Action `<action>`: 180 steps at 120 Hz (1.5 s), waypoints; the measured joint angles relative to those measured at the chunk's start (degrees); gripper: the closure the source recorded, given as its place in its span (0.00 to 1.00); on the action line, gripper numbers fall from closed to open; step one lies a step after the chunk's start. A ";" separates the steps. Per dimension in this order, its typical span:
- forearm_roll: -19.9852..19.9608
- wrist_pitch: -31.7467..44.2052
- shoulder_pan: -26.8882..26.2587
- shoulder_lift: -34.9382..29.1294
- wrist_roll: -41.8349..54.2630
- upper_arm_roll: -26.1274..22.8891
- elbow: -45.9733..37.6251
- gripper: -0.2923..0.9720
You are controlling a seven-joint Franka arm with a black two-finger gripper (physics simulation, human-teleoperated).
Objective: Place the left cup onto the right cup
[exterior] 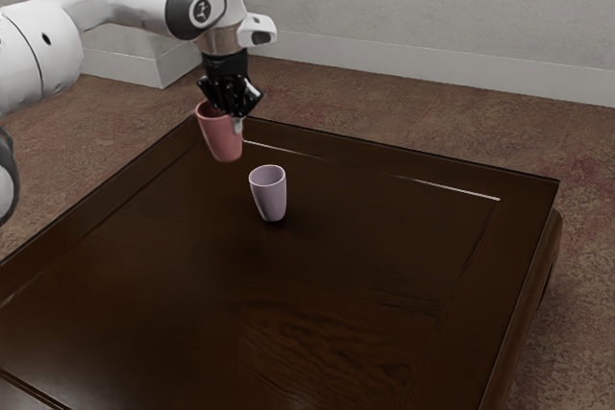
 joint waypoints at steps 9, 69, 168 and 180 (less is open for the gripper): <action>0.36 -0.65 0.00 2.54 0.30 -0.39 3.27 0.85; 1.85 -3.87 -1.90 17.59 2.31 -0.59 20.06 0.85; 1.96 0.82 -3.51 21.28 4.59 1.52 23.12 0.85; 1.66 0.86 -3.63 18.90 4.60 1.68 20.05 0.85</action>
